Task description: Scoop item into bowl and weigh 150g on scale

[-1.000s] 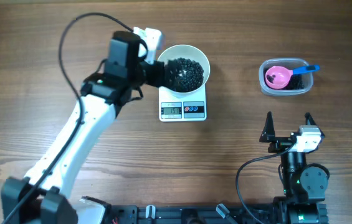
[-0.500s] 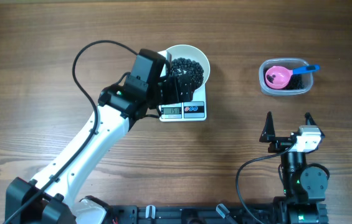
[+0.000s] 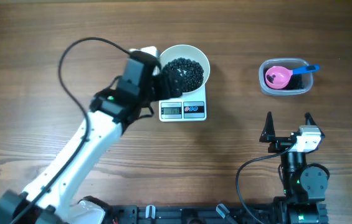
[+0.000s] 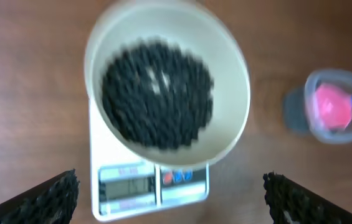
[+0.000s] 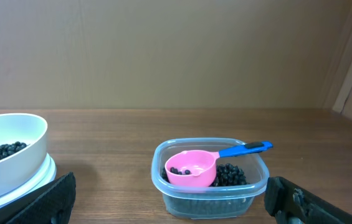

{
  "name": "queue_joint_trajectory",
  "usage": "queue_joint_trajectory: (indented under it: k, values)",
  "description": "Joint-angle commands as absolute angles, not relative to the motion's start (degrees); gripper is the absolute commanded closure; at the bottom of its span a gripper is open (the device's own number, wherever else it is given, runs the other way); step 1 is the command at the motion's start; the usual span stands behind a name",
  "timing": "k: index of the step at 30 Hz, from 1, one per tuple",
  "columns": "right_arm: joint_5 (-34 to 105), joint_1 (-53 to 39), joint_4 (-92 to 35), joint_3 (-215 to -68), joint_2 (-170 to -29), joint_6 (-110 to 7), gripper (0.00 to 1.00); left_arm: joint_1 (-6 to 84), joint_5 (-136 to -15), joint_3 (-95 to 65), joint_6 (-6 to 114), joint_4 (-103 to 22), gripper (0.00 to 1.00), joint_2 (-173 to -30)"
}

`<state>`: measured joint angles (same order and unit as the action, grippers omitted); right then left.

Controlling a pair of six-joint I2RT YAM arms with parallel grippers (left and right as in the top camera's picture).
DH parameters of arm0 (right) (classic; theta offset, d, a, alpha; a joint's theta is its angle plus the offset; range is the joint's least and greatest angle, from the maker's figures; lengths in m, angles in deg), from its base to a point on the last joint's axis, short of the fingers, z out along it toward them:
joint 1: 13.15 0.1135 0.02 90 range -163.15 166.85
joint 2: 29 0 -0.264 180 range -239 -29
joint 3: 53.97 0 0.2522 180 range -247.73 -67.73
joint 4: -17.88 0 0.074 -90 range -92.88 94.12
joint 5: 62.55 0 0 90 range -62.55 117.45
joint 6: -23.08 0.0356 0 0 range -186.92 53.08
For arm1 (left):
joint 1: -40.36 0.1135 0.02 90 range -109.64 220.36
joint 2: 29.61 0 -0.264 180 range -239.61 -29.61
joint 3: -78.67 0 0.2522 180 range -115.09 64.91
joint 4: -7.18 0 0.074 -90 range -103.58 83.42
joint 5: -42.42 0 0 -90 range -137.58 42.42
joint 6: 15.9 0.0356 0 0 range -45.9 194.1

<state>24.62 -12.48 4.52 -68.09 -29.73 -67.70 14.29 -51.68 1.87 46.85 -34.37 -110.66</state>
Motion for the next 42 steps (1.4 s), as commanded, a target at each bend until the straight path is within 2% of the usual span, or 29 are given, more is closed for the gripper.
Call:
queue_joint_trajectory:
  k: [1, 6, 12, 18, 22, 27, 42]
  values:
    - [24.91, -12.24, 4.7, -68.03, -29.2, -68.42, 0.0, 20.39, -49.25, 2.08, 47.73, -31.81, 0.0, -104.74]
    - [24.91, -12.24, 4.7, -68.03, -29.2, -68.42, 0.0, 25.83, -49.21, 2.11, 47.4, -28.64, 0.0, -97.55]
    - [24.91, -12.24, 4.7, -68.03, -29.2, -68.4, 0.0, 27.25, -46.37, 5.76, 46.2, -21.25, 0.0, -89.99]
    - [24.91, -12.24, 4.7, -68.03, -29.2, -68.42, 0.0, 27.25, -44.77, 20.2, 45.39, -2.28, 0.0, -82.93]
    - [24.91, -12.24, 4.7, -68.03, -29.2, -68.4, 0.0, 27.25, -42.28, 33.8, 38.72, 12.69, 0.0, -78.36]
    - [24.91, -12.24, 4.7, -68.03, -29.2, -68.4, 0.0, 27.25, -40.31, 47.44, 38.66, 27.07, 0.0, -71.43]
    - [24.91, -12.24, 4.7, -68.03, -29.2, -68.42, 0.0, 29.83, -37.45, 63.57, 36.71, 27.14, 0.0, -46.88]
